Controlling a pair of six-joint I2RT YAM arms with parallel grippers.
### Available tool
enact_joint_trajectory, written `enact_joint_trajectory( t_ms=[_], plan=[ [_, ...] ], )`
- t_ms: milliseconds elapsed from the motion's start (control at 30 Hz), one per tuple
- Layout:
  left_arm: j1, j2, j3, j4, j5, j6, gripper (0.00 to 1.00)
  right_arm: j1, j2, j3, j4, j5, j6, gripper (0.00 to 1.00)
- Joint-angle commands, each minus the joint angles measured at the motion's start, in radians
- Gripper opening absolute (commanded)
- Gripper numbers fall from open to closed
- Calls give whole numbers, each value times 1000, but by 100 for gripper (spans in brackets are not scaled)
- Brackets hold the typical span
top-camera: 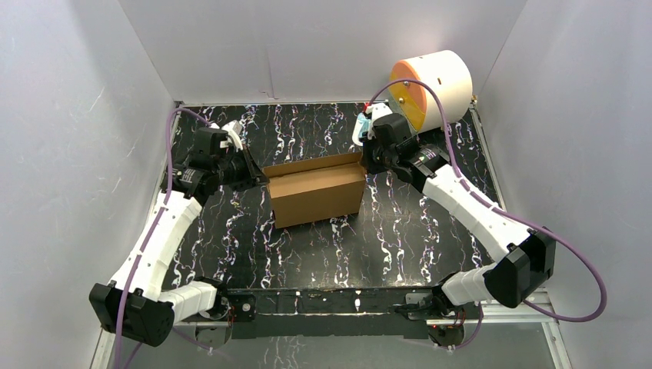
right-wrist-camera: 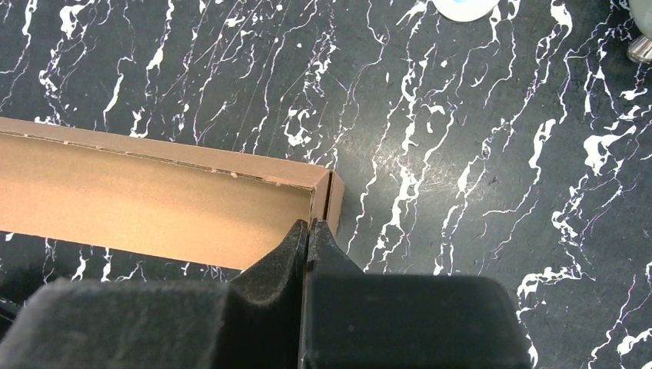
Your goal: Fold the paper box
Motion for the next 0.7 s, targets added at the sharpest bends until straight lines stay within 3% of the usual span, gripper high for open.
enact_joint_trajectory(
  t_ms=[0,667],
  plan=[
    [-15,-4,79,33,73,-42,3,31,41,-68,-85,-49,-5,0],
    [-15,15,-29,6,35,-23,3,44,43,-93,-48,-70,-7,0]
  ],
)
